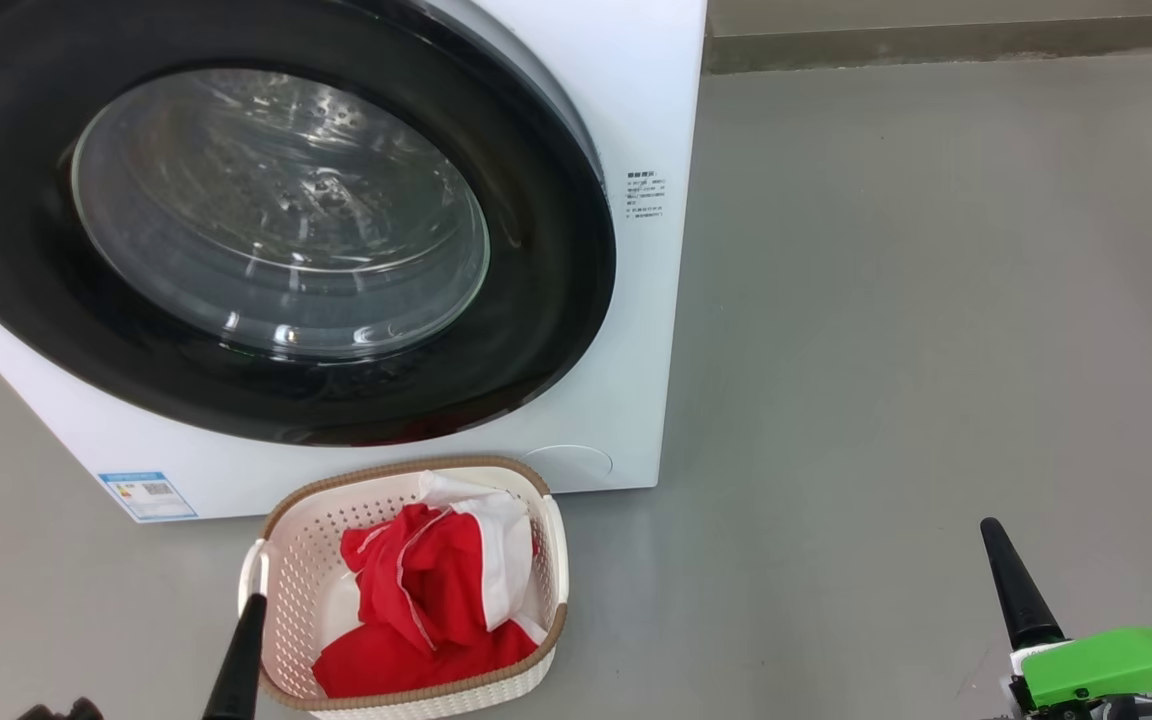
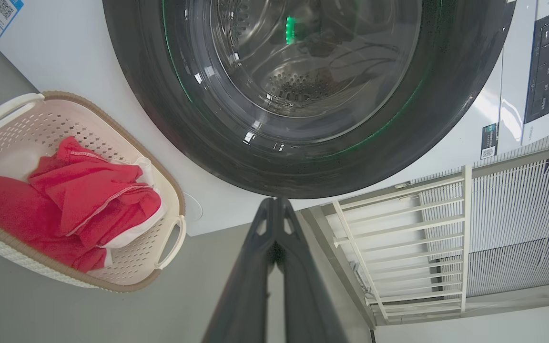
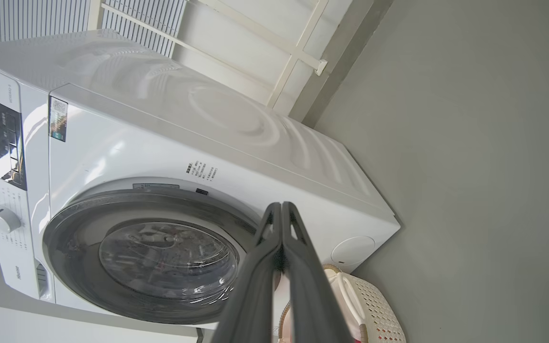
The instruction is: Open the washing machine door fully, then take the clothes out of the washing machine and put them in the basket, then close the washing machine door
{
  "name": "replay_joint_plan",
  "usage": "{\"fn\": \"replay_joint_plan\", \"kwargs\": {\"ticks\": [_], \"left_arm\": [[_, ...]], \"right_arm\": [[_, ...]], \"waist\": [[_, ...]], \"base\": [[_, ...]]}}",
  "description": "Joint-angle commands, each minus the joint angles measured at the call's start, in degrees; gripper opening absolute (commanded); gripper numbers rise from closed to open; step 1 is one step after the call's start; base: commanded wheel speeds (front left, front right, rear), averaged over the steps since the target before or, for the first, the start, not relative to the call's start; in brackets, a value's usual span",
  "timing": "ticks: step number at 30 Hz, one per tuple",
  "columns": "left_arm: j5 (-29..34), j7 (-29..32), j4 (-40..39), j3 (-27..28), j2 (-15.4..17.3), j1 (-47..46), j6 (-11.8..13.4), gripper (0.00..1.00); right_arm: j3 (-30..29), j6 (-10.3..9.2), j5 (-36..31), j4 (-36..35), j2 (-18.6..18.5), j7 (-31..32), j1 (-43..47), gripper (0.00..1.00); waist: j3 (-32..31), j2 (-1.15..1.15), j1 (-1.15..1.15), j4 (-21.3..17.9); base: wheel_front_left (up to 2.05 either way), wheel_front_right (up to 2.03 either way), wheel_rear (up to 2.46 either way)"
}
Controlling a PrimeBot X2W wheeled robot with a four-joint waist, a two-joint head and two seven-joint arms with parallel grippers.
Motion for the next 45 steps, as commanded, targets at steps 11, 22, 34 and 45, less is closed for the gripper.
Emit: {"fn": "replay_joint_plan", "kwargs": {"ticks": [11,22,34,45], "left_arm": [[-7.1,2.0,-0.7,2.4,0.1,-4.1,-0.3,0.00],[-13.3,3.8,-0.4,3.1,-0.2,-5.3,-0.4,0.00],[-20.0,5.8,0.0,3.9,-0.6,-6.6,-0.4,0.00],[-19.9,5.9,0.0,4.0,-0.7,-6.6,-0.4,0.00]], "right_arm": [[0.4,-0.04,7.5,-1.4,-1.1,2.2,-4.2,0.00],[0.0,-0.05,13.9,-1.4,-1.2,4.1,-5.5,0.00],[-0.5,-0.05,20.8,-1.3,-1.2,6.2,-6.8,0.00],[-0.7,-0.05,20.6,-1.3,-1.1,6.3,-6.8,0.00]], "waist": [[-0.2,0.00,0.00,-0.2],[-0.4,0.00,0.00,-0.4],[-0.6,0.00,0.00,-0.6],[-0.6,0.00,0.00,-0.6]], "base": [[0.00,0.00,0.00],[0.00,0.00,0.00],[0.00,0.00,0.00],[0.00,0.00,0.00]]}}
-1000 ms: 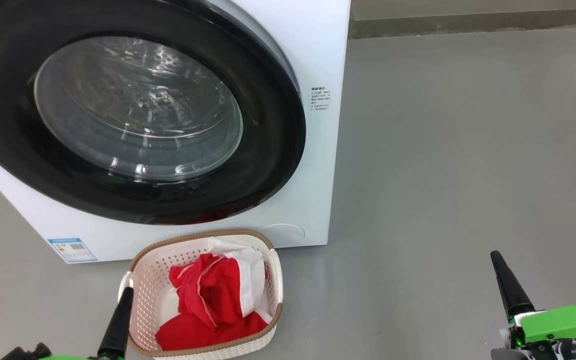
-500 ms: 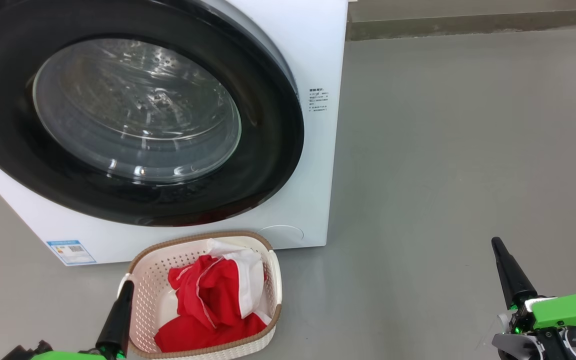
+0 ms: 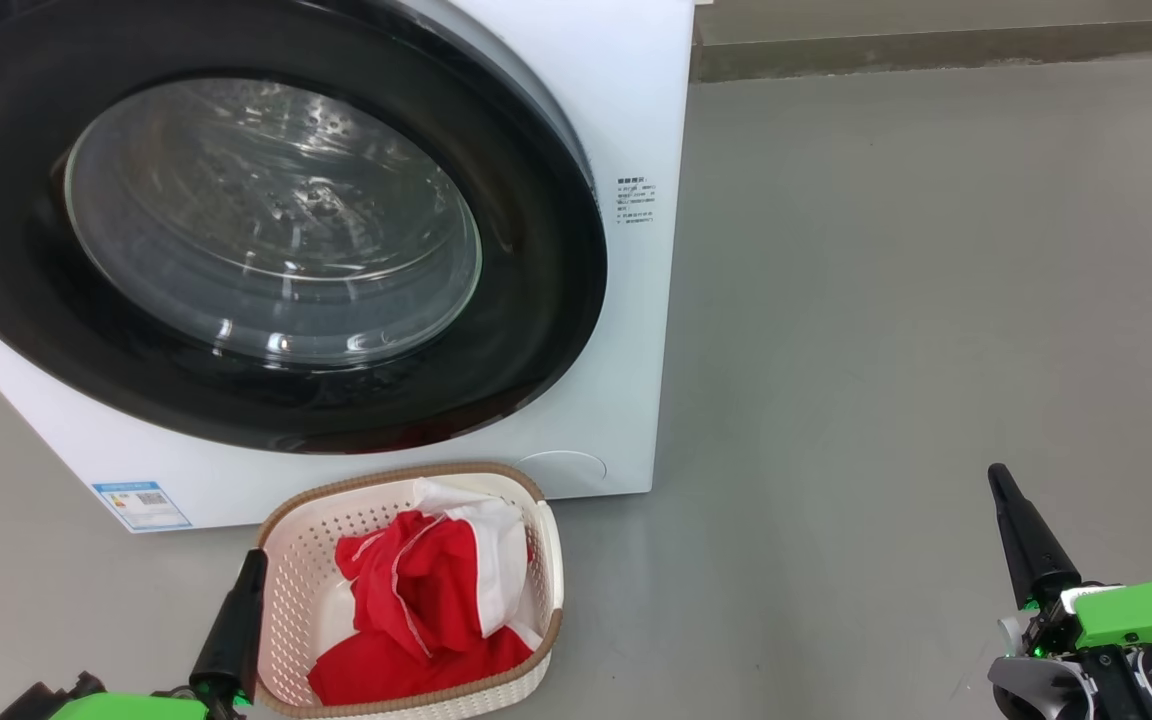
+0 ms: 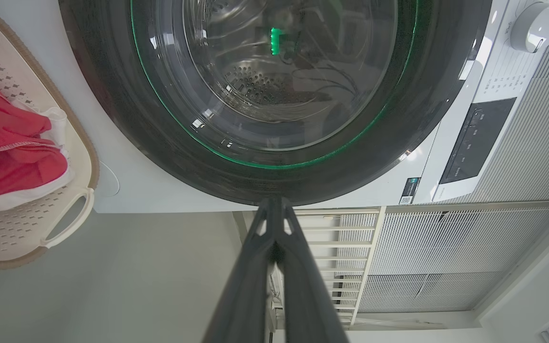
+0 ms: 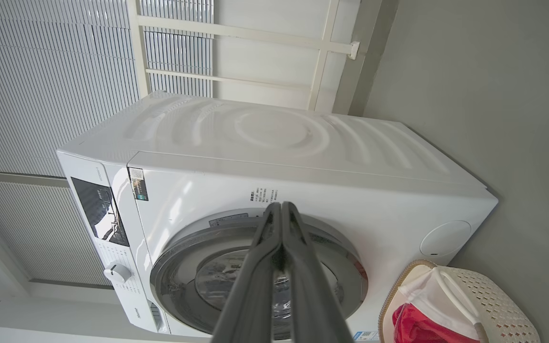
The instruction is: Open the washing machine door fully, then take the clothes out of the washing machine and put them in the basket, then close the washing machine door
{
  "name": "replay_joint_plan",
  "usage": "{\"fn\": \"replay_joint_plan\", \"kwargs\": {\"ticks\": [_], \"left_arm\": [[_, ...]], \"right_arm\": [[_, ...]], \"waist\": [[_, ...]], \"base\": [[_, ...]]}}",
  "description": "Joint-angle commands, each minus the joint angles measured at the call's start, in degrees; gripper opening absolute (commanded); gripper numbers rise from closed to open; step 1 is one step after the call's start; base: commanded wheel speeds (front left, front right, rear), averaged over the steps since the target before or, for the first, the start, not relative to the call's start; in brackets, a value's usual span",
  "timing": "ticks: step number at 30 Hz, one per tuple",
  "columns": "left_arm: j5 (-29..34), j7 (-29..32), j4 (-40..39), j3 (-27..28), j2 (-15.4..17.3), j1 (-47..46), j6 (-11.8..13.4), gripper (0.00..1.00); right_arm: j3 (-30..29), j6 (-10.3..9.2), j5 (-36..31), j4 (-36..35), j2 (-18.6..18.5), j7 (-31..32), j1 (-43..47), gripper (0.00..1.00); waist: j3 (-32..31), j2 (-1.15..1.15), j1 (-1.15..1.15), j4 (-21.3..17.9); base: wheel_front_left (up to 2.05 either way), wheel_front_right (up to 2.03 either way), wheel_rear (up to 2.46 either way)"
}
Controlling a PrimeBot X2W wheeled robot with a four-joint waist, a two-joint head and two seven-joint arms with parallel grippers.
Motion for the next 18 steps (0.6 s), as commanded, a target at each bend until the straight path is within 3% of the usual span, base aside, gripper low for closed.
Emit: {"fn": "replay_joint_plan", "kwargs": {"ticks": [1,18], "left_arm": [[-0.2,0.4,-1.2,2.1,0.6,-2.2,-0.4,0.00],[-0.1,0.5,-1.2,2.3,0.5,-2.2,-0.4,0.00]], "right_arm": [[1.1,0.02,0.1,-1.5,-0.7,0.3,-2.4,0.00],[0.8,0.02,-0.1,-1.4,-0.5,0.5,-2.4,0.00]], "waist": [[0.0,0.00,0.00,0.0],[0.0,0.00,0.00,0.0]], "base": [[0.00,0.00,0.00],[0.00,0.00,0.00]]}}
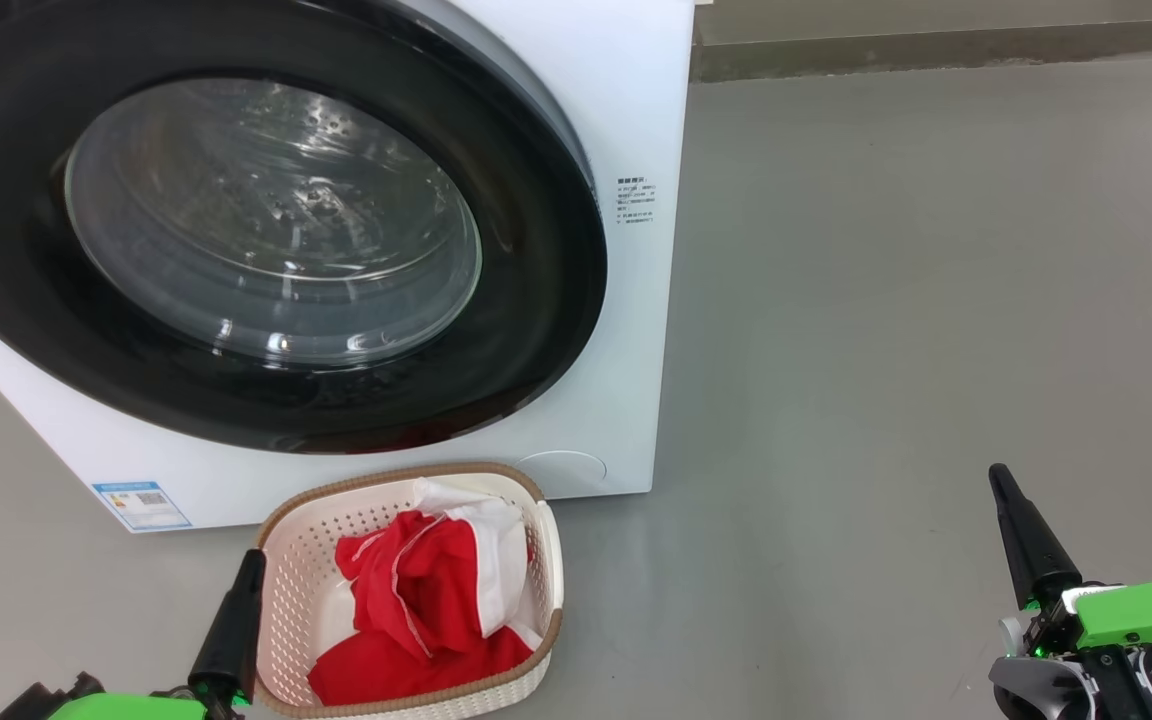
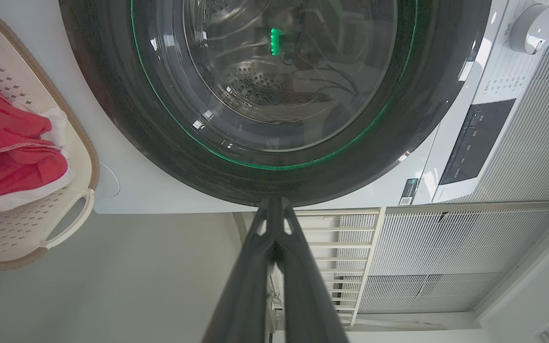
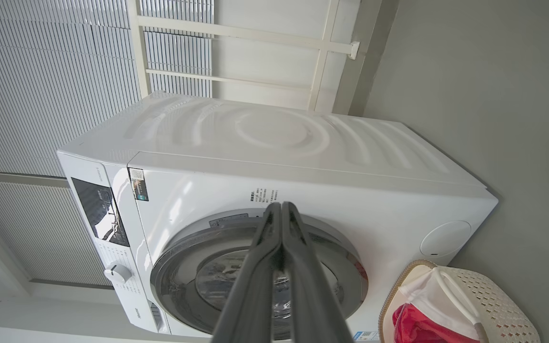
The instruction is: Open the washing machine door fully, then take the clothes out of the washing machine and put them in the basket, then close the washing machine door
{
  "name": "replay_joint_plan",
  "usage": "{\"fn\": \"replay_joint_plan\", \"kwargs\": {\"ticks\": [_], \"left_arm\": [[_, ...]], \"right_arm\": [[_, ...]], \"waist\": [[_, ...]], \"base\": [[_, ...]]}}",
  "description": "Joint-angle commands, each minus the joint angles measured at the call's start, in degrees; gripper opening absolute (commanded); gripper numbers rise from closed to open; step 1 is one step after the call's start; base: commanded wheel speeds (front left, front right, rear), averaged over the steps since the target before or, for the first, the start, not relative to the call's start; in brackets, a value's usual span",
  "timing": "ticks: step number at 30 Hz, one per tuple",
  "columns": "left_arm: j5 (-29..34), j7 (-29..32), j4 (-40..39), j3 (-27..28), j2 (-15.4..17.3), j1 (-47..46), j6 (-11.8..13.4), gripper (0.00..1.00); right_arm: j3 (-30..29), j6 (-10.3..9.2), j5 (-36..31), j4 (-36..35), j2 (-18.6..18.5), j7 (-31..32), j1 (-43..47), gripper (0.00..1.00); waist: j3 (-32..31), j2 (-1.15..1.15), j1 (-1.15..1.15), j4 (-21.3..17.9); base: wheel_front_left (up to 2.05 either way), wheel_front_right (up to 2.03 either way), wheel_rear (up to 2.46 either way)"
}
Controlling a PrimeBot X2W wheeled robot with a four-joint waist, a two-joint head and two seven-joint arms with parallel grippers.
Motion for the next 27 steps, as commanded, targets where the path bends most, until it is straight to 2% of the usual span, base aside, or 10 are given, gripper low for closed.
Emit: {"fn": "replay_joint_plan", "kwargs": {"ticks": [1,27], "left_arm": [[-0.1,0.5,-1.2,2.1,0.5,-2.2,-0.4,0.00],[0.1,0.7,-1.2,2.3,0.4,-2.2,-0.4,0.00]], "right_arm": [[1.0,0.02,-0.1,-1.4,-0.5,0.3,-2.4,0.00],[0.7,0.02,-0.4,-1.4,-0.3,0.6,-2.4,0.00]], "waist": [[0.0,0.00,0.00,0.0],[0.0,0.00,0.00,0.0]], "base": [[0.00,0.00,0.00],[0.00,0.00,0.00]]}}
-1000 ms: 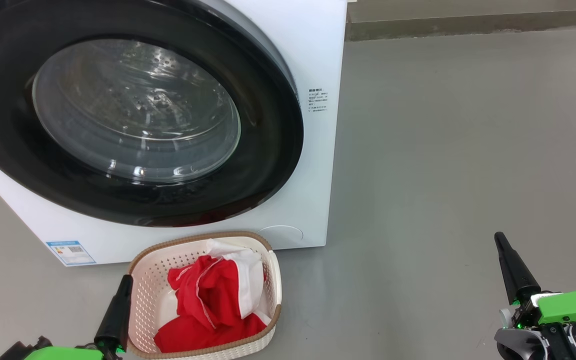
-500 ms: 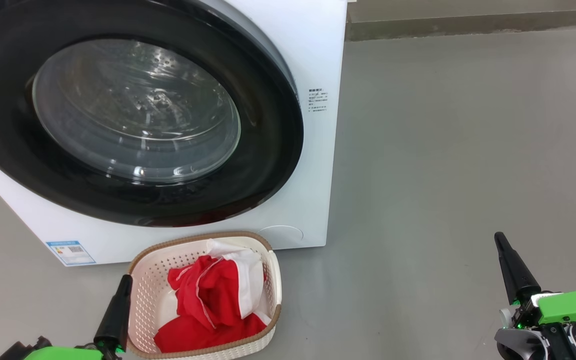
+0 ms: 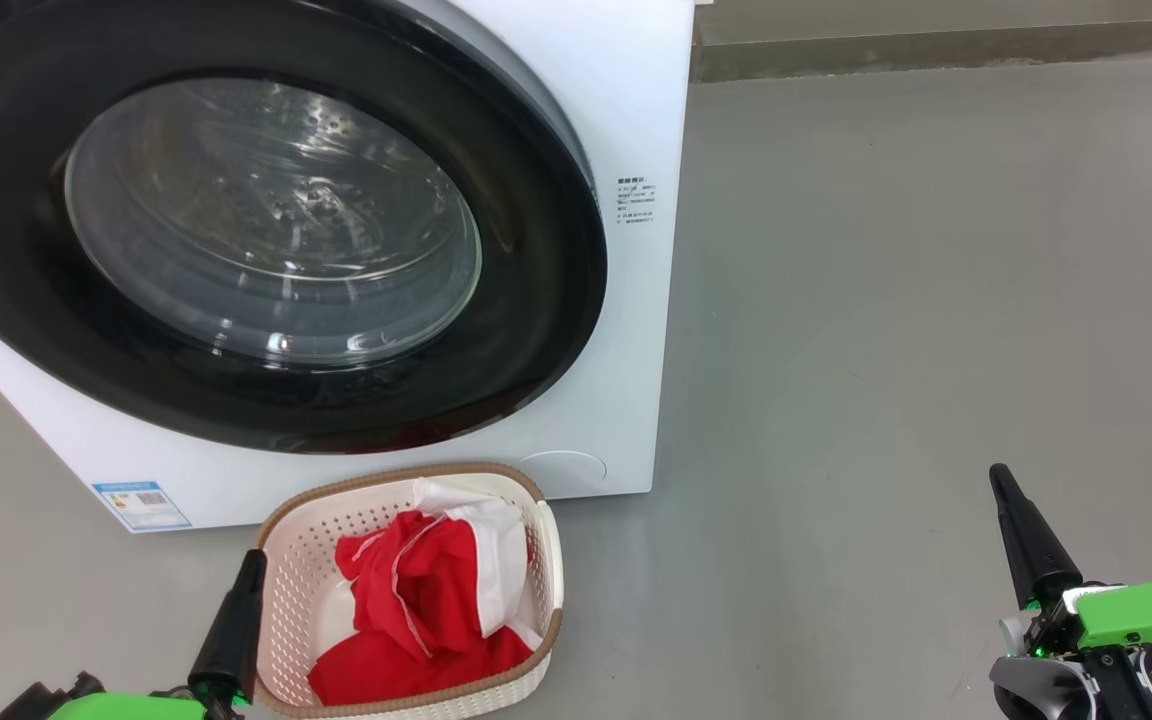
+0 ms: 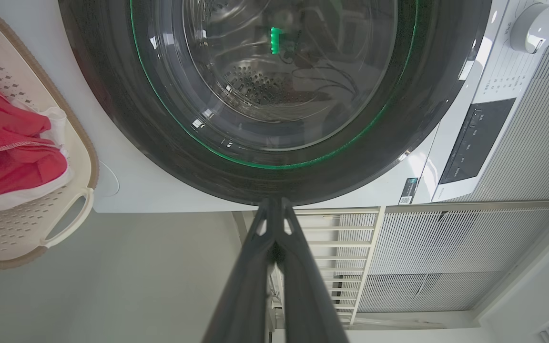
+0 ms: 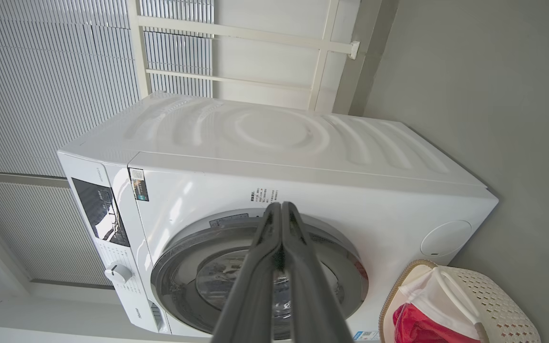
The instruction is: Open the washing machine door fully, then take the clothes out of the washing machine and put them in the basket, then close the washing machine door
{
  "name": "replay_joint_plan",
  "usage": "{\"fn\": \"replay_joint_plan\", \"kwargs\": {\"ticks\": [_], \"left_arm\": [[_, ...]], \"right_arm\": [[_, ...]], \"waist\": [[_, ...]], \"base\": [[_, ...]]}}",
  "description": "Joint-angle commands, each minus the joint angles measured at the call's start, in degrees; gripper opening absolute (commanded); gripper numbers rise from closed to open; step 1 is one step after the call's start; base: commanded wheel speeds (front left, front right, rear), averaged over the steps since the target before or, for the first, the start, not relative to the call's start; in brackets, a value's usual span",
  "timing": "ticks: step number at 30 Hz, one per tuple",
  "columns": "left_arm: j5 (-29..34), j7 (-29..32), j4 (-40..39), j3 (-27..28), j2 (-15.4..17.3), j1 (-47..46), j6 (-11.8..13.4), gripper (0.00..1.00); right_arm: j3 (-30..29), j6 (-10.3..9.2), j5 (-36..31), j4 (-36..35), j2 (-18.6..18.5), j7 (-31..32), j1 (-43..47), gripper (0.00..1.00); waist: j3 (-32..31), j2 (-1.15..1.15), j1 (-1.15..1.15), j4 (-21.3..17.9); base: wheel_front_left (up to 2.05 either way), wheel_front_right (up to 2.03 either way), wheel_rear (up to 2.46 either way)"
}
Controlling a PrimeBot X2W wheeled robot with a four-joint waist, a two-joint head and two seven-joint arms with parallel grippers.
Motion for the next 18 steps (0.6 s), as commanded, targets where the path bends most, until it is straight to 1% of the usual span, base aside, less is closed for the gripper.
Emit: {"fn": "replay_joint_plan", "kwargs": {"ticks": [1,18], "left_arm": [[0.1,0.2,-1.2,2.1,0.5,-2.2,-0.4,0.00],[0.2,0.3,-1.2,2.2,0.4,-2.2,-0.4,0.00]], "right_arm": [[0.9,0.02,-0.4,-1.4,-0.4,0.4,-2.4,0.00],[0.7,0.02,-0.5,-1.4,-0.3,0.5,-2.4,0.00]], "waist": [[0.0,0.00,0.00,0.0],[0.0,0.00,0.00,0.0]], "base": [[0.00,0.00,0.00],[0.00,0.00,0.00]]}}
